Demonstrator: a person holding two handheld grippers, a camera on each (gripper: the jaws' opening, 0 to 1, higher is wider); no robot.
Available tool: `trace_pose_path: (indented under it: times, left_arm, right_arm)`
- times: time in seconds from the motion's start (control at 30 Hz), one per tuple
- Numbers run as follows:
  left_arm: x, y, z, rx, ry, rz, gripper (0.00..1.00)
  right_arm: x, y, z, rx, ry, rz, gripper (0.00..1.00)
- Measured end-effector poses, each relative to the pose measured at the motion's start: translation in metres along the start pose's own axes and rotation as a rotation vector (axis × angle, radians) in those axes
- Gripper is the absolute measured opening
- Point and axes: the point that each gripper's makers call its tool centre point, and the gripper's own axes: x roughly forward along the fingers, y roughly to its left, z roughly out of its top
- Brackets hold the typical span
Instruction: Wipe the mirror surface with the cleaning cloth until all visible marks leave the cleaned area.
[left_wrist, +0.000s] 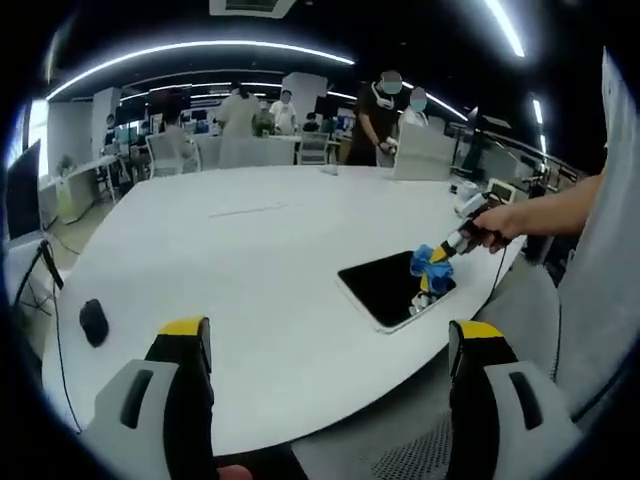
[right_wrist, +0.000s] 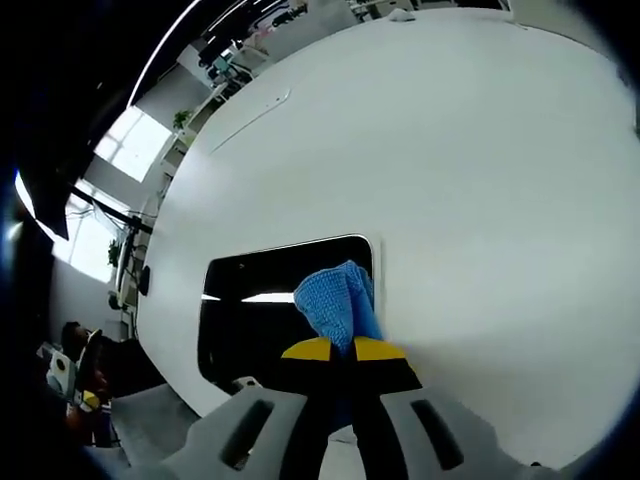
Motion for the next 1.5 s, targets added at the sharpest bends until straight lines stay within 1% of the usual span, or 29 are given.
trace_pose_path:
  times: [0.1, 0.13, 0.2, 0.27, 0.33, 0.4, 0.47, 0.57, 0.63, 0.73, 0.83, 0.9, 0.93, 1.03, 1.13, 1.23, 1.27, 1.4, 1.47, 1.5]
  left_arm:
    - [-0.008, 0.003, 0.004, 0.020, -0.006, 0.012, 0.99]
    - [-0.011, 0.007, 0.003, 0.023, -0.015, 0.015, 0.99]
    - [-0.015, 0.013, 0.010, 0.019, -0.038, 0.023, 0.99]
    - [-0.016, 0.020, 0.015, 0.014, -0.057, 0.028, 0.99]
    - [-0.016, 0.023, 0.021, 0.016, -0.062, 0.036, 0.99]
    - [-0.016, 0.031, 0.023, 0.021, -0.070, 0.040, 0.99]
    - [-0.015, 0.029, 0.027, 0.019, -0.083, 0.047, 0.99]
    - [-0.017, 0.036, 0.020, -0.007, -0.078, 0.055, 0.98]
    - [-0.019, 0.038, 0.017, -0.004, -0.071, 0.059, 0.98]
    - [-0.022, 0.039, 0.019, -0.010, -0.079, 0.063, 0.99]
    - [-0.023, 0.037, 0.021, -0.001, -0.080, 0.063, 0.99]
    - [-0.023, 0.033, 0.022, 0.047, -0.063, 0.066, 0.99]
    - [-0.022, 0.033, 0.020, 0.051, -0.059, 0.064, 0.99]
    - [-0.018, 0.027, 0.017, 0.044, -0.051, 0.053, 0.99]
    - [-0.015, 0.021, 0.008, 0.055, -0.037, 0.040, 0.99]
    - [-0.012, 0.019, 0.000, 0.038, -0.023, 0.029, 0.99]
    - [-0.012, 0.015, 0.000, 0.031, -0.015, 0.027, 0.99]
    - [-0.010, 0.016, -0.005, 0.011, -0.027, 0.033, 0.99]
    - [-0.009, 0.013, -0.003, 0.027, -0.035, 0.039, 0.99]
    - [-0.007, 0.005, 0.000, 0.030, -0.035, 0.033, 0.99]
  right_arm:
    - [-0.002, -0.004, 0.001, -0.004, 0.004, -0.011, 0.00]
    - [-0.002, -0.004, 0.002, 0.001, 0.002, -0.014, 0.00]
    - [-0.002, -0.004, 0.001, 0.005, 0.003, -0.012, 0.00]
    - [0.000, -0.002, 0.000, -0.006, 0.005, -0.016, 0.00]
    - [0.002, -0.003, 0.000, -0.012, 0.006, -0.019, 0.00]
    - [0.002, -0.004, 0.000, -0.021, 0.005, -0.024, 0.00]
    - [0.001, -0.004, 0.000, -0.024, -0.001, -0.025, 0.00]
    - [0.003, -0.004, 0.001, -0.034, 0.002, -0.029, 0.00]
    - [0.003, -0.004, 0.000, -0.042, 0.000, -0.035, 0.00]
    - [0.003, -0.005, -0.001, -0.035, -0.015, -0.038, 0.00]
    - [0.001, -0.002, -0.006, -0.032, -0.012, -0.038, 0.00]
    - [0.000, -0.001, -0.010, -0.023, -0.016, -0.036, 0.00]
    - [0.000, -0.001, -0.011, -0.021, -0.017, -0.035, 0.00]
    - [-0.001, -0.001, -0.013, -0.016, -0.021, -0.036, 0.00]
    - [-0.004, 0.001, -0.020, -0.016, -0.021, -0.037, 0.00]
    - [-0.005, 0.001, -0.024, -0.017, -0.026, -0.036, 0.00]
    - [-0.005, 0.001, -0.026, -0.013, -0.026, -0.035, 0.00]
    - [-0.007, 0.003, -0.032, 0.004, -0.023, -0.029, 0.00]
    - [-0.008, 0.004, -0.036, 0.012, -0.031, -0.025, 0.00]
    - [-0.009, 0.004, -0.037, 0.026, -0.034, -0.022, 0.00]
